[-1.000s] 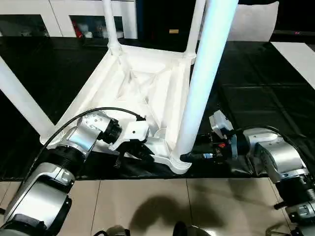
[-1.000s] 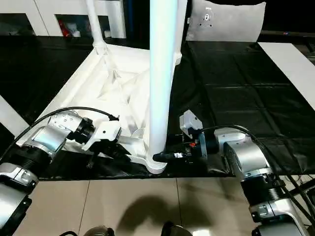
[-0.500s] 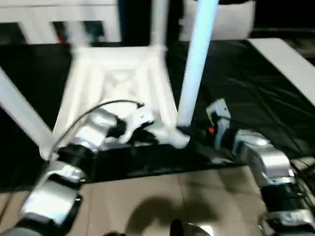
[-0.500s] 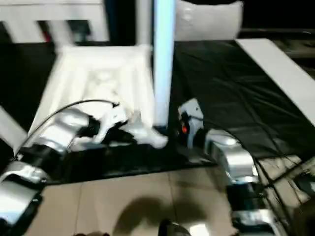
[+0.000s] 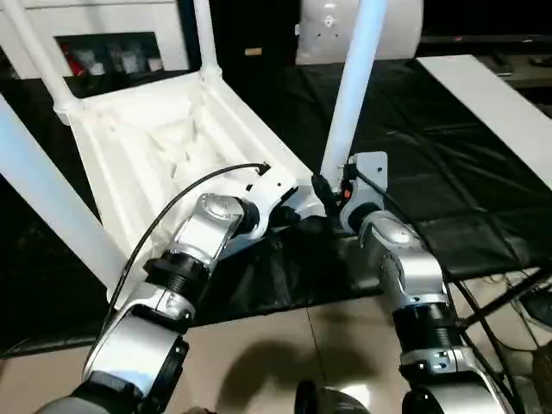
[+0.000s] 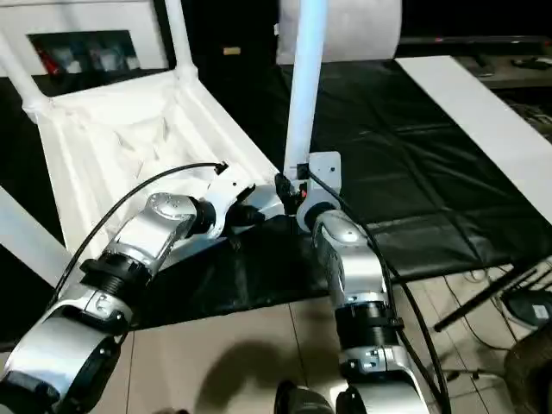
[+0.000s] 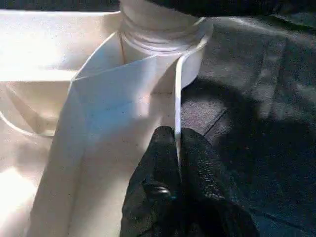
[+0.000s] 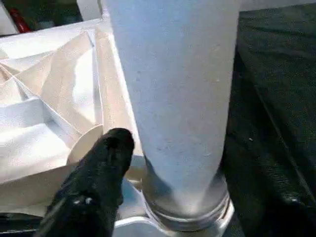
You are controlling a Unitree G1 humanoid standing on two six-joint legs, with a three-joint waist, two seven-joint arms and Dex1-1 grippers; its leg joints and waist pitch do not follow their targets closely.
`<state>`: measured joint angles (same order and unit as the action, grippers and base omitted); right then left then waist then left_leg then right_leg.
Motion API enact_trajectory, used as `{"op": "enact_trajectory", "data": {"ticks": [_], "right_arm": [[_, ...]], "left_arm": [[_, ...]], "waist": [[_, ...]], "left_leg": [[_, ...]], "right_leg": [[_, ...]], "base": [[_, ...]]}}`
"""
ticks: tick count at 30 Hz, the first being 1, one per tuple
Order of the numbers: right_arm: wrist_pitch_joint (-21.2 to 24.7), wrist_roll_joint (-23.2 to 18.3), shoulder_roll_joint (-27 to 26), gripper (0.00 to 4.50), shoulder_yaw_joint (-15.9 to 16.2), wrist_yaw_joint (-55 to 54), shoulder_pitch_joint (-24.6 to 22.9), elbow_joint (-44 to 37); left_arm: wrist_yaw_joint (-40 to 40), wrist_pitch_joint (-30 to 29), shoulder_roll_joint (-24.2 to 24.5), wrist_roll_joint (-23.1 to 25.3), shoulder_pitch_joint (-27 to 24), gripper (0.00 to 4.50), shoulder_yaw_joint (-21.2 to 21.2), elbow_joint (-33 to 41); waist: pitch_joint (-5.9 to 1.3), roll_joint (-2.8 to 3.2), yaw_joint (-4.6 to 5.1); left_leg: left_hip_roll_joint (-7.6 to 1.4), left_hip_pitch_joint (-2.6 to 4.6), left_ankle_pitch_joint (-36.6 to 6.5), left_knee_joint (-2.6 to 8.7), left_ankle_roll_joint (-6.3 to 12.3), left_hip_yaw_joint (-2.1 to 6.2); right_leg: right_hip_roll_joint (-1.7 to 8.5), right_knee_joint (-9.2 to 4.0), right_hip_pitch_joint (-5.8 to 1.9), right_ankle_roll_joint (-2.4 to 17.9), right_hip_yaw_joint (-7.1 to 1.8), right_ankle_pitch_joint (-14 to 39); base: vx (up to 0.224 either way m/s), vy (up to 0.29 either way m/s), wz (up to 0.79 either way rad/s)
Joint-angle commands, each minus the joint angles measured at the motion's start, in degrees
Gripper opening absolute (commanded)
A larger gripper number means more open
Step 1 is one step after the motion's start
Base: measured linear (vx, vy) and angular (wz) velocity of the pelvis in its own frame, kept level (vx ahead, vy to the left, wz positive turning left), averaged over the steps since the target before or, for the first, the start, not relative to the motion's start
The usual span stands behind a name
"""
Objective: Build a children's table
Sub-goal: Rotate leg to tighten
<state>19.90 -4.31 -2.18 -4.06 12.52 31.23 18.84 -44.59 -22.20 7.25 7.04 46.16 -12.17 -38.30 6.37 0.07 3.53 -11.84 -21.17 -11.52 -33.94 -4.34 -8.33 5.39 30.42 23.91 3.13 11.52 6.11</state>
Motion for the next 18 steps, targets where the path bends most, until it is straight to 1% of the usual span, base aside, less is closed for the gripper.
{"op": "enact_trajectory", "data": {"ticks": [1,2,3,4,5,6,7,8,9,10,11,12,13,14,15,16,17,18], "right_arm": [[0.80,-2.71,-1.97,3.51,3.27,4.54,-1.22,-0.64],[1.78,-4.68,0.09,3.59,2.95,8.41,-2.15,-2.49],[2.18,-5.24,1.69,3.59,3.44,10.91,-2.80,-3.55],[2.31,-5.48,3.05,3.78,3.81,12.70,-3.35,-4.37],[2.41,-5.78,4.49,3.78,3.75,14.25,-3.84,-4.99],[2.43,-6.51,7.13,3.96,3.52,17.53,-4.53,-5.92],[2.40,-7.03,8.76,4.04,3.28,19.57,-4.92,-6.43],[2.56,-7.68,11.79,4.04,3.90,24.09,-5.65,-7.40],[2.66,-8.04,13.73,4.13,4.44,27.07,-6.13,-8.03],[2.24,-8.11,16.51,4.23,5.66,31.19,-6.82,-8.78],[1.42,-7.82,20.02,4.32,7.08,36.01,-7.48,-9.16],[1.10,-7.73,21.24,4.39,7.47,37.69,-7.60,-9.11],[0.93,-7.71,22.20,4.45,7.72,39.04,-7.66,-9.05],[0.93,-7.71,22.20,4.49,7.72,39.04,-7.66,-9.05],[0.16,-7.59,23.28,4.49,7.97,40.69,-7.47,-8.67],[-1.43,-7.81,26.12,4.49,9.08,45.66,-6.89,-7.88],[-1.93,-7.80,26.88,4.49,9.49,47.02,-6.71,-7.65],[-2.91,-8.06,28.95,4.49,10.72,51.33,-6.18,-6.98]], "left_arm": [[-2.36,4.42,-1.11,-1.68,0.35,0.00,-1.26,4.24],[-5.09,6.14,0.30,-1.85,-0.64,0.00,-2.07,4.63],[-6.32,6.78,0.97,-1.90,-1.08,0.00,-2.45,4.69],[-7.27,7.37,1.54,-1.90,-1.42,0.00,-2.74,4.70],[-8.49,8.44,2.16,-2.03,-1.74,0.00,-3.01,4.62],[-10.24,9.84,3.33,-2.11,-2.09,0.00,-3.26,4.20],[-11.31,10.70,4.06,-2.16,-2.28,0.00,-3.38,3.92],[-13.65,11.90,5.10,-2.52,-2.59,0.00,-3.54,3.69],[-15.14,12.58,5.75,-2.79,-2.79,0.00,-3.65,3.59],[-17.34,14.64,6.60,-3.20,-3.03,0.00,-4.05,3.48],[-20.51,17.73,7.76,-3.62,-3.35,0.00,-4.73,3.20],[-21.65,18.66,8.21,-3.64,-3.40,0.00,-5.04,2.95],[-22.59,19.34,8.57,-3.64,-3.42,0.00,-5.28,2.72],[-22.59,19.34,8.57,-3.64,-3.42,0.00,-5.28,2.72],[-24.16,20.44,9.16,-3.58,-3.38,0.00,-5.72,2.27],[-27.91,22.45,10.59,-3.58,-3.27,0.00,-6.68,1.46],[-28.97,23.04,10.97,-3.60,-3.26,0.00,-6.93,1.32],[-31.56,24.45,11.99,-3.47,-3.18,0.00,-7.64,1.00]], "waist": [[-5.45,-0.40,-0.60],[-5.27,-0.52,-0.77],[-5.22,-0.49,-0.85],[-5.21,-0.37,-1.11],[-5.11,-0.46,-1.28],[-5.01,-0.53,-1.36],[-4.92,-0.49,-1.60],[-4.70,-0.44,-1.77],[-4.68,-0.37,-1.96],[-4.46,-0.59,-2.16],[-4.42,-0.50,-2.68],[-4.37,-0.54,-2.79],[-4.32,-0.53,-2.97],[-4.31,-0.52,-3.16],[-4.36,-0.49,-3.25],[-4.47,-0.44,-3.56],[-4.50,-0.41,-3.87],[-4.56,-0.34,-4.12]], "left_leg": [[-0.81,-0.81,0.35,2.67,10.56,0.09],[-0.55,-0.82,0.71,2.58,11.66,-0.04],[-0.51,-0.75,0.14,2.57,12.09,-0.15],[-0.67,-0.65,-0.23,2.59,12.31,-0.18],[-0.87,-0.53,-0.57,2.68,12.12,-0.17],[-0.86,-0.50,-1.01,2.71,11.92,-0.19],[-0.84,-0.33,-2.34,2.76,11.33,-0.29],[-0.90,-0.26,-3.61,2.88,10.61,-0.31],[-0.95,-0.08,-4.35,2.93,10.21,-0.28],[-0.99,-0.01,-5.88,3.00,9.71,-0.40],[-0.98,0.18,-7.08,3.03,8.97,-0.35],[-1.00,0.29,-7.63,3.09,8.66,-0.38],[-0.98,0.60,-8.46,3.12,7.96,-0.50],[-1.07,0.62,-8.49,3.16,7.38,-0.47],[-1.11,0.55,-8.36,3.17,7.16,-0.44],[-1.17,0.44,-8.07,3.15,7.06,-0.35],[-1.35,0.60,-7.89,3.19,7.23,-0.35],[-1.40,0.87,-7.88,3.18,7.38,-0.37]], "right_leg": [[3.74,-1.76,-5.17,7.46,-4.21,12.21],[3.55,-1.83,-5.07,7.62,-4.22,11.28],[3.50,-1.89,-5.11,7.46,-4.24,11.65],[3.49,-1.95,-5.14,7.09,-4.21,12.54],[3.37,-2.04,-5.03,6.74,-4.18,13.58],[3.35,-2.19,-4.99,6.46,-4.17,14.42],[3.29,-2.43,-4.93,5.92,-4.18,16.25],[3.32,-2.75,-4.87,5.41,-4.14,18.35],[3.31,-2.98,-4.88,5.11,-4.04,19.44],[3.22,-3.27,-4.70,4.23,-4.12,21.39],[3.35,-3.51,-4.65,3.32,-4.06,23.36],[3.32,-3.68,-4.58,2.99,-4.07,24.22],[3.36,-3.89,-4.34,2.70,-4.12,25.54],[3.48,-3.90,-4.29,2.80,-4.15,26.10],[3.51,-3.85,-4.33,2.88,-4.13,26.00],[3.56,-3.74,-4.40,2.97,-4.09,25.42],[3.52,-3.62,-4.29,3.13,-4.19,24.69],[3.59,-3.56,-4.08,3.46,-4.30,24.11]], "base": [[0.000,0.000,0.00],[0.000,0.000,0.00],[0.000,0.000,0.00],[0.000,0.000,0.00],[0.000,0.000,0.00],[0.000,0.000,0.00],[0.000,0.000,0.00],[0.000,0.000,0.00],[0.000,0.000,0.00],[0.000,0.000,0.00],[0.000,0.000,0.00],[0.000,0.000,0.00],[0.000,0.000,0.00],[0.000,0.000,0.00],[0.000,0.000,0.00],[0.000,0.000,0.00],[0.000,0.000,0.00],[0.000,0.000,0.00]]}}
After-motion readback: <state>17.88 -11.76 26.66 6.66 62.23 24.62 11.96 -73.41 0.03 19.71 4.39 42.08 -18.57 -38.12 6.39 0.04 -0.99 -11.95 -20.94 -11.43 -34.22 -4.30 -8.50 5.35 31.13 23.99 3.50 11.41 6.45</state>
